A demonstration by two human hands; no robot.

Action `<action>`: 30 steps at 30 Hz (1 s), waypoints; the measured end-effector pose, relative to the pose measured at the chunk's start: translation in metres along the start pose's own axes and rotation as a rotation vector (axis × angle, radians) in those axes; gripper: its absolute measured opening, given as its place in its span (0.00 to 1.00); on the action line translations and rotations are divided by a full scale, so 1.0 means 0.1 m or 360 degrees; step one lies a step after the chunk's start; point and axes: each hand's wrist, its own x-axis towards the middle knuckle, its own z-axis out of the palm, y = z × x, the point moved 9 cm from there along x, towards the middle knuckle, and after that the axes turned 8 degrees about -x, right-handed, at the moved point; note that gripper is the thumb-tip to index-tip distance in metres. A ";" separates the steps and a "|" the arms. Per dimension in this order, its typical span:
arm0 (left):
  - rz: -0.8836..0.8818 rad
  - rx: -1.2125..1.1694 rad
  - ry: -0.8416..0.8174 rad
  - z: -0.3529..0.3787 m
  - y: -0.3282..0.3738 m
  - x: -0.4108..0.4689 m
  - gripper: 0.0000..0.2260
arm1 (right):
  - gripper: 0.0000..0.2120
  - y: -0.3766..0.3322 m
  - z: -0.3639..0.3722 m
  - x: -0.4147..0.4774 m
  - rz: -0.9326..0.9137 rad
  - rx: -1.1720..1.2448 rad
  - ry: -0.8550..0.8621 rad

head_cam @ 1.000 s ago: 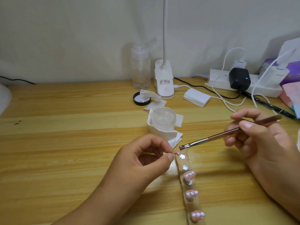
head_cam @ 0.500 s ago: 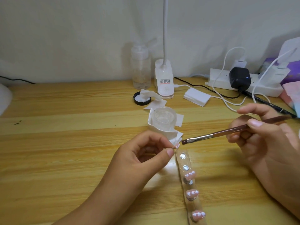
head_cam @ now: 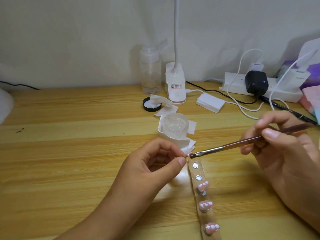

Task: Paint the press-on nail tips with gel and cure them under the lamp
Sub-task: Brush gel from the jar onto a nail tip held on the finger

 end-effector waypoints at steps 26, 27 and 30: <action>0.0181 0.0911 0.0010 0.22 0.07 0.10 0.06 | 0.19 0.15 -0.16 0.04 0.0300 0.0110 0.0268; 0.0184 0.0923 -0.0003 0.22 0.07 0.10 0.06 | 0.16 0.16 -0.16 0.04 0.0312 0.0141 0.0261; 0.0183 0.0928 -0.0063 0.20 0.09 0.07 0.05 | 0.09 0.16 -0.15 0.03 0.0327 0.0180 0.0206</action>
